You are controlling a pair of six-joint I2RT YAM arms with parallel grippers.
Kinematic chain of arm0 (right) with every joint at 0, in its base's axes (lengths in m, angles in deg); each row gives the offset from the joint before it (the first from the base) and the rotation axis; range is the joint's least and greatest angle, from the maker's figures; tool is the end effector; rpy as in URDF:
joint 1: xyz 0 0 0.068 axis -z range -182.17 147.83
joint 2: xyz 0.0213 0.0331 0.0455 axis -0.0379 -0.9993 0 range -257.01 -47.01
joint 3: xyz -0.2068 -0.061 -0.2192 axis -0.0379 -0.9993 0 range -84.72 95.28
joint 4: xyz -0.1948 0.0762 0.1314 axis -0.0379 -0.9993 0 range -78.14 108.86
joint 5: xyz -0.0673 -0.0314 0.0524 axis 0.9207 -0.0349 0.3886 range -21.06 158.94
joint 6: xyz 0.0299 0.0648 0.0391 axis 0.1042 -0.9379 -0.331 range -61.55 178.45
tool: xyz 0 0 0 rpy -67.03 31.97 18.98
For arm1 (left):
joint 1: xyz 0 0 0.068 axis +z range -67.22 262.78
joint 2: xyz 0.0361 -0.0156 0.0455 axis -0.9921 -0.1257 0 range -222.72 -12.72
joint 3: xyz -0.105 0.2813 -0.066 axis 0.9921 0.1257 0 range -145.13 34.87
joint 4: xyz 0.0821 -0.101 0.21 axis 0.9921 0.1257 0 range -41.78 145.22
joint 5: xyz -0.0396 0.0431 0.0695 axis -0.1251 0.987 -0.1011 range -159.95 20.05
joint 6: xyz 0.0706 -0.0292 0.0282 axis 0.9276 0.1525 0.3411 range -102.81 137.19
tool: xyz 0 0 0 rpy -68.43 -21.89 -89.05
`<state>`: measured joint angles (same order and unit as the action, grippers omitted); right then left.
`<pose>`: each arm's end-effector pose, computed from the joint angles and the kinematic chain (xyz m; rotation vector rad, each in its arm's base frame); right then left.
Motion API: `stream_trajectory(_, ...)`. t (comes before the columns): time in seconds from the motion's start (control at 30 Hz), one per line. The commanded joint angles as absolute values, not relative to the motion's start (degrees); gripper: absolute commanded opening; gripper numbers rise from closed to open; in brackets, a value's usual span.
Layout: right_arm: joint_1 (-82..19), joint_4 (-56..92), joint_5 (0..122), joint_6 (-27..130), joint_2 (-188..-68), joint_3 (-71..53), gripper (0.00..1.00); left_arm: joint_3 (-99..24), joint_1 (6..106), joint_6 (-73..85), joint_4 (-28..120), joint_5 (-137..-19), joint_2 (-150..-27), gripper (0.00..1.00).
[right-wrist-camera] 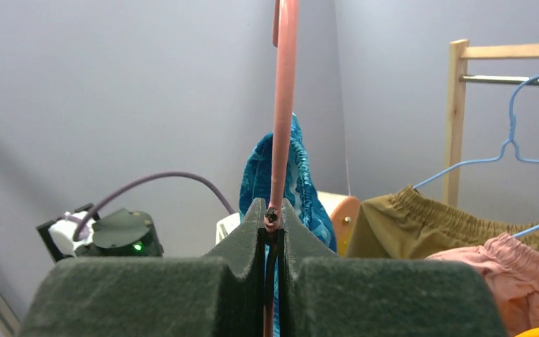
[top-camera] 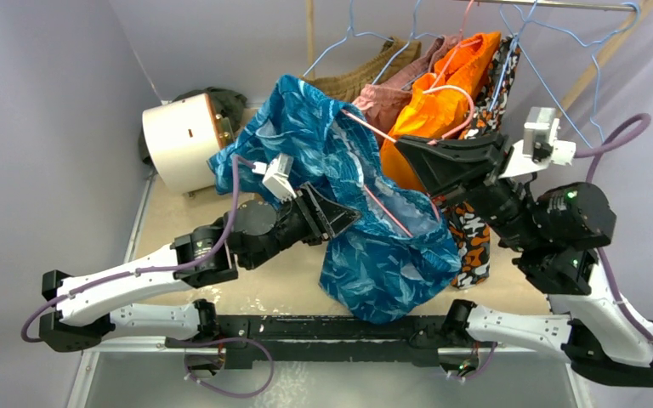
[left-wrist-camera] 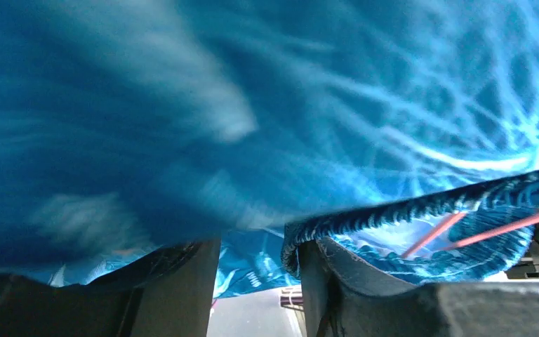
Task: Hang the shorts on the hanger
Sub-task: Hang the shorts on the hanger.
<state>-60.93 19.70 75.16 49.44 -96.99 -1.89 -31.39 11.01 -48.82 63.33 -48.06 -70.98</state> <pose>0.0624 0.0880 0.5979 -0.3389 0.9800 1.0281 0.0937 -0.2006 0.4424 -0.2275 1.9050 -1.4260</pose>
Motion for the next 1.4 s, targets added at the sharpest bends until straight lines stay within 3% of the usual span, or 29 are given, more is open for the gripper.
stream_trajectory(0.0, -61.2, 26.8, 73.4, 49.3, -96.6, -1.5, 0.00, -31.5, 10.9, -48.6, 65.7, -48.9, -69.9, 0.46)
stream_trajectory(0.23, -61.2, 14.5, 75.6, 51.9, -95.2, 2.8, 0.00, -33.9, 10.9, -41.0, 67.3, -56.5, -64.0, 0.63)
stream_trajectory(0.47, -61.1, 7.6, 77.5, 52.5, -93.0, 1.5, 0.00, -42.0, 10.9, -31.7, 67.0, -67.2, -60.4, 0.64)
stream_trajectory(0.73, -61.2, 2.9, 74.6, 52.9, -94.8, 3.2, 0.00, -60.7, 10.9, -18.5, 85.7, -43.1, -66.4, 0.50)
stream_trajectory(0.87, -61.1, 1.4, 75.1, 52.7, -95.6, 4.0, 0.00, -66.0, 10.9, -16.7, 89.8, -40.5, -72.0, 0.46)
stream_trajectory(1.0, -61.2, -0.1, 76.5, 52.6, -97.1, 5.0, 0.00, -68.3, 10.9, -15.9, 90.4, -40.5, -75.1, 0.47)
stream_trajectory(1.17, -61.2, -0.8, 76.6, 52.2, -98.5, 5.5, 0.00, -70.5, 10.9, -15.0, 93.5, -37.5, -77.8, 0.59)
stream_trajectory(1.37, -61.1, -1.1, 76.1, 52.1, -99.9, 6.2, 0.00, -71.6, 10.9, -14.3, 97.3, -32.2, -80.3, 0.59)
